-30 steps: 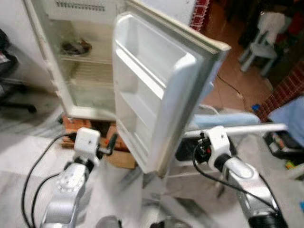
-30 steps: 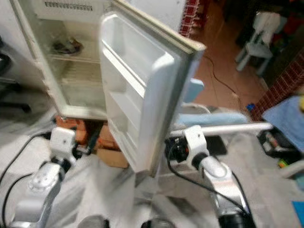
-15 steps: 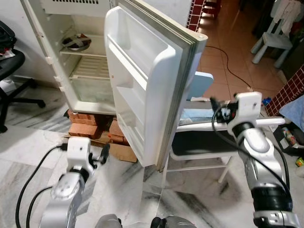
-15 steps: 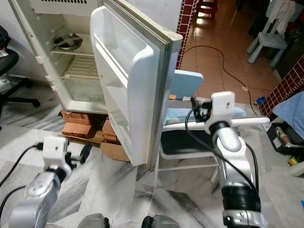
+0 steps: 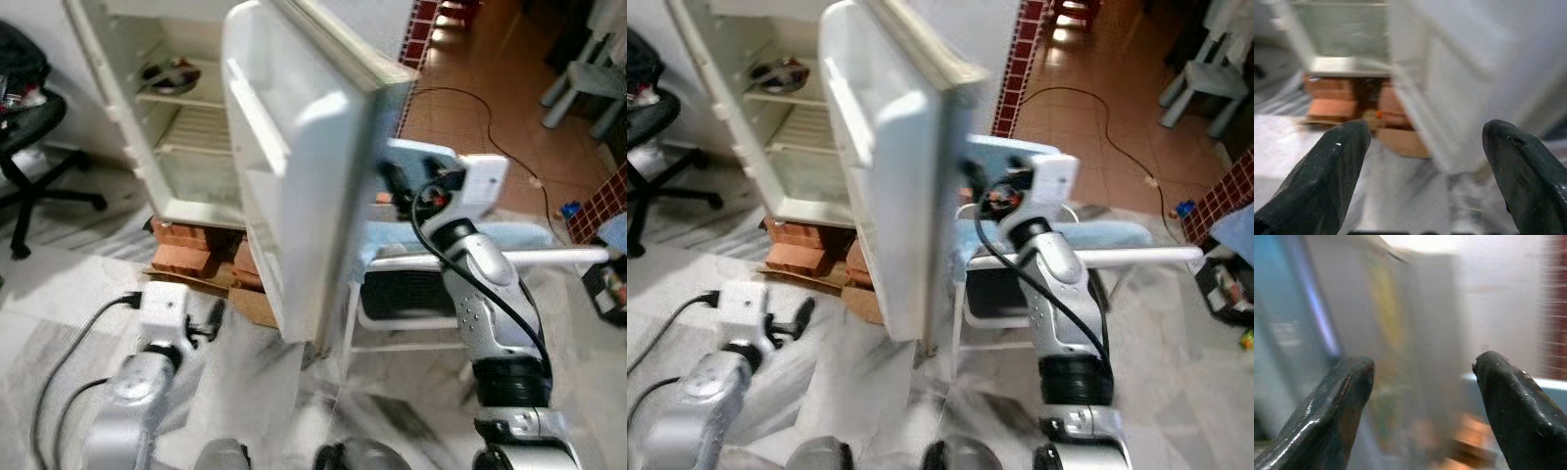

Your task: Restocking fridge

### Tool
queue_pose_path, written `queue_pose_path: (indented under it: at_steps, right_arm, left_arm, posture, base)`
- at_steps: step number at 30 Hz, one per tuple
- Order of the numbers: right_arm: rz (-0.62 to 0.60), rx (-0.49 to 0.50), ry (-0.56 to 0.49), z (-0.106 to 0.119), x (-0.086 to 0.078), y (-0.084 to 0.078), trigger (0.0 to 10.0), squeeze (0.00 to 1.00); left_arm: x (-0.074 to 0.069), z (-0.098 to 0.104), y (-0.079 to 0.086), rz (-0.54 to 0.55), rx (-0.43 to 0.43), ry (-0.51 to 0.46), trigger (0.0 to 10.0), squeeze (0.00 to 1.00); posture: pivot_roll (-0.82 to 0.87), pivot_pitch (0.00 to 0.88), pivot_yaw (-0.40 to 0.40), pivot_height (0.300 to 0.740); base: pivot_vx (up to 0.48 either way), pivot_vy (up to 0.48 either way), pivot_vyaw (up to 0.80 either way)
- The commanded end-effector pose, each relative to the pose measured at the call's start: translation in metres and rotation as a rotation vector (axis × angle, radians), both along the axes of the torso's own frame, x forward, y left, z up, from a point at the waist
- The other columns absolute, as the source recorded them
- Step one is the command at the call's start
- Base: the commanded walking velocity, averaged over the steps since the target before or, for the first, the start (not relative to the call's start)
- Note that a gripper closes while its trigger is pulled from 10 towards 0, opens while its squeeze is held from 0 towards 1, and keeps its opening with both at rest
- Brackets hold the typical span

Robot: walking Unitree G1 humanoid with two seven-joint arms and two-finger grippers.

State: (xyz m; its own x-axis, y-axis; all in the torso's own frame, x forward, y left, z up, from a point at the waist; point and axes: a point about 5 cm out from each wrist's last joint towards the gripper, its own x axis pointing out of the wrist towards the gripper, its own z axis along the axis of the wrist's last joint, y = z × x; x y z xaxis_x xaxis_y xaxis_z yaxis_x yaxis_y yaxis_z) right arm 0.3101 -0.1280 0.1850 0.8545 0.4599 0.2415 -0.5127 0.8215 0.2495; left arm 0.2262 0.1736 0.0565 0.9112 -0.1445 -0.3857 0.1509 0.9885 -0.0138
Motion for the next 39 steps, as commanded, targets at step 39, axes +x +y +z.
queue_pose_path:
  at_steps: [39]
  right_arm:
    - [-0.458, -0.364, 0.101, -0.071, -0.027, -0.040, 10.0, 0.00]
  left_arm:
    - [0.022, 0.018, 0.000, -0.144, 0.181, -0.255, 10.0, 0.00]
  posture:
    - [0.00, 0.055, -0.061, 0.740]
  base:
    - [0.000, 0.061, 0.00]
